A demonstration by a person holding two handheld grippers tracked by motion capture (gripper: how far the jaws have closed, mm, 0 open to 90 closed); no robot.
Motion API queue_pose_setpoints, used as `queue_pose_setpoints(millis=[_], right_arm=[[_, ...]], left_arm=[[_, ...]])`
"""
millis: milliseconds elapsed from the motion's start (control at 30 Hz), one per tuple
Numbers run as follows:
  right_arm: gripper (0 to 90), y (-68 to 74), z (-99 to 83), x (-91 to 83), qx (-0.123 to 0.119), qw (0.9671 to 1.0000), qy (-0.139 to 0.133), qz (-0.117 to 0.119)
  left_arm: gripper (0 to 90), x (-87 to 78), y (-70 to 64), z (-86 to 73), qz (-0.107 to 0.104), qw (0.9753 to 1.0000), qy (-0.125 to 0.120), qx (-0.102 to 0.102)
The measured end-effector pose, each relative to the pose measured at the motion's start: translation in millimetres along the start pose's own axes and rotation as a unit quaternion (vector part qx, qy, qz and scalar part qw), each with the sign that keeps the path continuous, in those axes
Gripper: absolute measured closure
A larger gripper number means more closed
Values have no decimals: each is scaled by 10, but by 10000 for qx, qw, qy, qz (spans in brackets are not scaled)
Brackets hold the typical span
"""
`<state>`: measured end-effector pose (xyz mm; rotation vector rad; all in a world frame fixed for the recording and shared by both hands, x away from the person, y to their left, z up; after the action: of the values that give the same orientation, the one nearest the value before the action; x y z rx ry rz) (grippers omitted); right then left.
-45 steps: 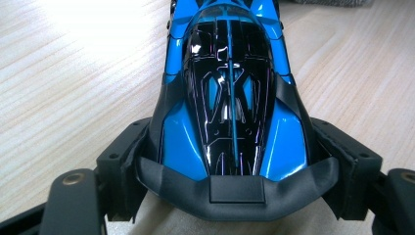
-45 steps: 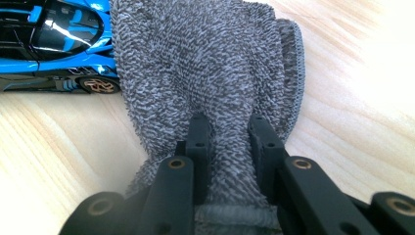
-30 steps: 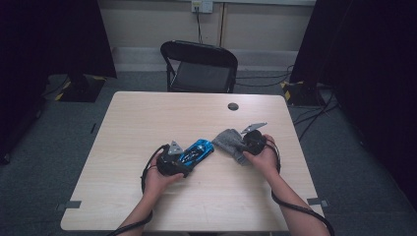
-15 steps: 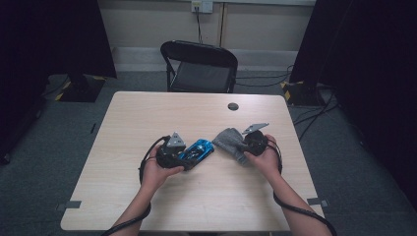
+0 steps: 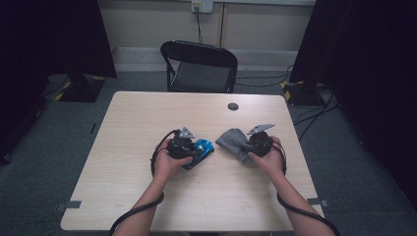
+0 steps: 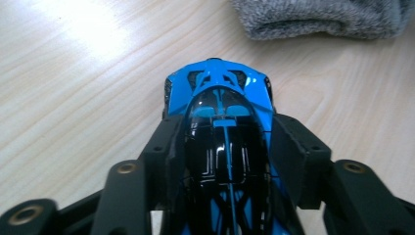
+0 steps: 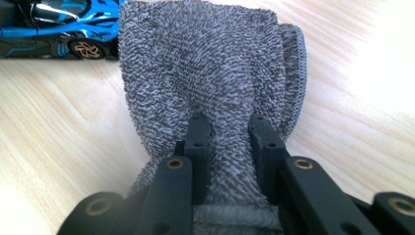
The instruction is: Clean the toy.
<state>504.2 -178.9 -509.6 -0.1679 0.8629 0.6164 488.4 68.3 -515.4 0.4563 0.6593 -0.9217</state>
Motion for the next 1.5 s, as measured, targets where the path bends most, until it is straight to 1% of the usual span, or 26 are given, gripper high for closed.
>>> queue_pose_setpoints(millis=[33, 133, 267, 300, 367, 433, 533, 600, 667, 700, 767, 800, 833, 867, 900, 933, 967, 1033, 1133, 1167, 1267, 1333, 1367, 1400, 1433, 1500], right_arm=[[732, -2, -11, -3, 14, 10000, 0, 8], [730, 6, -51, 2, 2, 10000, 33, 14], [698, 67, -61, 13, -27, 10000, 40, 77], [666, 85, -57, 15, -51, 9999, 58, 72], [585, 118, -40, 14, -63, 9999, 92, 38], [518, 150, 15, -10, -93, 10000, 0, -12], [446, 200, 136, -32, -99, 9998, -154, 26], [418, 224, 196, 11, -139, 9998, -76, 79], [404, 236, 225, 100, -209, 9997, 65, 80], [400, 239, 226, 155, -195, 9997, 138, 82], [384, 229, 205, 264, -139, 9995, 288, -15], [393, 219, 183, 313, -101, 9992, 389, -63], [412, 211, 150, 363, 24, 9990, 445, -48], [429, 206, 136, 383, 85, 9991, 424, -9], [479, 198, 124, 394, 133, 9993, 363, 12], [574, 190, 115, 388, 170, 9993, 319, 31], [679, 184, 108, 374, 201, 9993, 307, 111], [748, 179, 102, 349, 241, 9991, 337, 123], [781, 229, 93, 297, 242, 9990, 362, 22], [784, 265, 82, 286, 220, 9989, 413, 35], [786, 410, 51, 265, 54, 9986, 530, 26], [786, 523, 47, 258, -18, 9985, 534, 114], [786, 523, 47, 258, -18, 9985, 534, 114], [786, 617, 42, 258, -114, 9983, 569, 61], [786, 661, 41, 264, -212, 9981, 571, 60], [787, 736, 29, 268, -290, 9979, 564, 133]], left_arm=[[482, 2, -2, 1, 14, 10000, 24, 45], [498, 3, -4, 5, 81, 9999, 63, 49], [501, 0, -16, 1, 109, 9999, 60, 77], [502, -2, -16, -9, 135, 9999, 7, 74], [503, -9, -17, -17, 128, 9999, 1, 50], [505, -18, -14, -20, 113, 9999, 42, 13], [506, -20, -18, -14, 128, 9999, 86, 8], [507, -18, -19, -9, 138, 9999, 102, 12], [508, -23, -18, -11, 127, 9998, 125, -17], [508, -24, -18, -11, 123, 9998, 125, -21], [508, -24, -17, -11, 112, 9998, 131, -24], [508, -24, -17, -11, 109, 9999, 129, -21], [508, -25, -18, -12, 108, 9999, 131, -20], [508, -25, -18, -14, 119, 9999, 119, -23], [508, -26, -17, -16, 123, 9999, 118, -20], [508, -28, -17, -18, 119, 9999, 123, -16], [508, -27, -18, -18, 120, 9999, 121, -18], [508, -28, -18, -19, 120, 9999, 117, -21], [509, -28, -18, -21, 124, 9999, 106, -13], [509, -29, -16, -22, 122, 9999, 109, -4], [509, -28, -18, -21, 126, 9999, 107, -13], [509, -30, -18, -25, 124, 9999, 91, -14], [509, -30, -18, -25, 124, 9999, 91, -14], [509, -32, -18, -26, 130, 9999, 85, -17], [509, -33, -21, -28, 130, 9999, 82, -22], [509, -34, -22, -32, 135, 9999, 63, -37]])
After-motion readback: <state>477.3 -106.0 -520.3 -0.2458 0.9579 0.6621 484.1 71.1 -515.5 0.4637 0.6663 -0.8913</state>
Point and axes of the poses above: each handheld gripper's, and its own axes: x roughly forward along the jaws, z roughly out of its top, y roughly to its left, the point moved 6 cm from there along x, roughly forward along the jaws, and after that the axes turned 11 degrees about x, right-handed, at the moved point
